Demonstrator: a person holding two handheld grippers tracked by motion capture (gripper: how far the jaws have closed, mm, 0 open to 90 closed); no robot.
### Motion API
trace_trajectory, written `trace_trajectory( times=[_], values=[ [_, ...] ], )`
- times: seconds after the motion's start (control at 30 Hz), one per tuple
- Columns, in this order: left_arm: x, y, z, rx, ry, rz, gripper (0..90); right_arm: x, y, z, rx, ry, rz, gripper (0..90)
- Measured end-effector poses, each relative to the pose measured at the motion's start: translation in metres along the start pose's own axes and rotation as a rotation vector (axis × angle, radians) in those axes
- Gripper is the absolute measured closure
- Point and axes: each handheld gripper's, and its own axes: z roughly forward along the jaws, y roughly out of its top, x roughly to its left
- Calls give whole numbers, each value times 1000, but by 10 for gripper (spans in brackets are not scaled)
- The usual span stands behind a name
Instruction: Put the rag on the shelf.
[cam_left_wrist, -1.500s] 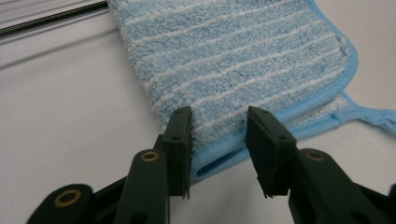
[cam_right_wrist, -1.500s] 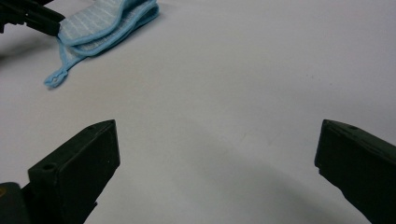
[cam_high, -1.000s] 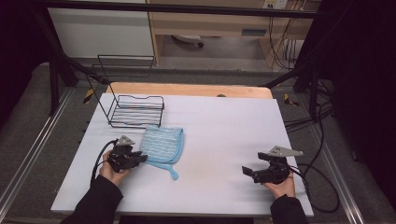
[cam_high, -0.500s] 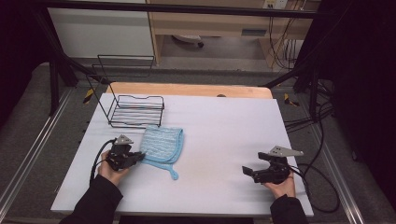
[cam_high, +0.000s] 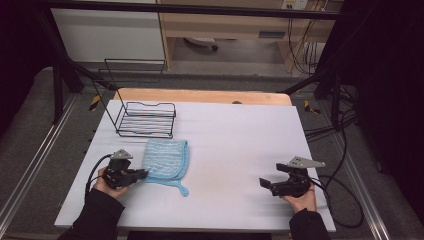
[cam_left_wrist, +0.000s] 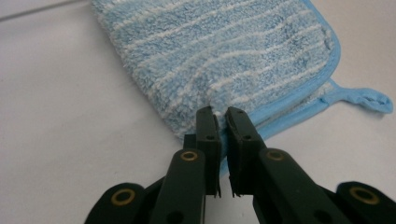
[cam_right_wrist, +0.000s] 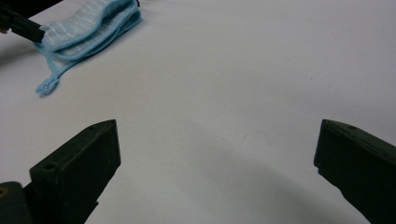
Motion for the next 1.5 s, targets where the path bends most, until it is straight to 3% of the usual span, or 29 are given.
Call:
trace_trajectory(
  times=[0.6, 0.83, 1.0, 1.23, 1.4, 1.5],
  values=[
    [-1, -29, -23, 7, -16, 30, 838, 5, 2, 2, -1, 0, -12, 18],
    [0, -32, -28, -27, -23, 34, 797, 14, 6, 7, 8, -1, -33, 36],
    [-2, -27, -35, -89, 11, 30, 665, 33, 16, 20, 11, 22, -45, 85],
    [-4, -23, -36, -126, 43, 11, 514, 70, 34, 51, 33, 88, -93, 188],
    [-13, -22, -29, -100, 2, 31, 590, 102, 45, 81, 66, 137, -137, 266],
    [-18, -21, -24, -69, 14, 50, 604, 120, 51, 100, 83, 159, -143, 307]
  ],
)
